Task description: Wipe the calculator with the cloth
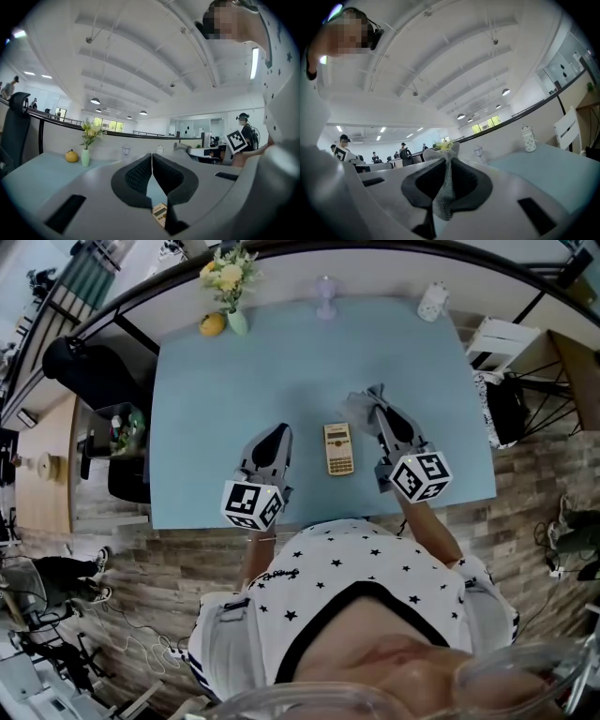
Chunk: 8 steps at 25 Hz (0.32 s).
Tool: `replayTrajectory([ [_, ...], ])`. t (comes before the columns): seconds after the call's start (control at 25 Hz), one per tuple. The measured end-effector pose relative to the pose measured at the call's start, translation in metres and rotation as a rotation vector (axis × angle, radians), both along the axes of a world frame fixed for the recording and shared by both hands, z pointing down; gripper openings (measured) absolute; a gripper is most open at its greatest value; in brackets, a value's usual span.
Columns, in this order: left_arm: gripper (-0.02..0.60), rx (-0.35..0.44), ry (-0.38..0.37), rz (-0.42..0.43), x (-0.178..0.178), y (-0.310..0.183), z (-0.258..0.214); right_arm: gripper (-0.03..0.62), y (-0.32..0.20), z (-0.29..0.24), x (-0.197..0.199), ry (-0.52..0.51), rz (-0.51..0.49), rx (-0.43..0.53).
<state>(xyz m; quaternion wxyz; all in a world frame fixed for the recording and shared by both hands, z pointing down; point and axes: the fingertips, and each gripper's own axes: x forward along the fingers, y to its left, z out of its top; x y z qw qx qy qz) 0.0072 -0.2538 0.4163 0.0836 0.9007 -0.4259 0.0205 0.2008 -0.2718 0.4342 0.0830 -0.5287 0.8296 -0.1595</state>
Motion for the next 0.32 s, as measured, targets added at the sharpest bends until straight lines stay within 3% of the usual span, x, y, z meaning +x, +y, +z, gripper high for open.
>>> replayTrajectory([
  [0.32,0.031,0.002,0.004,0.010,0.0000,-0.0008,-0.0003,0.029,0.0010,-0.0011,-0.0015,0.006,0.007,0.001],
])
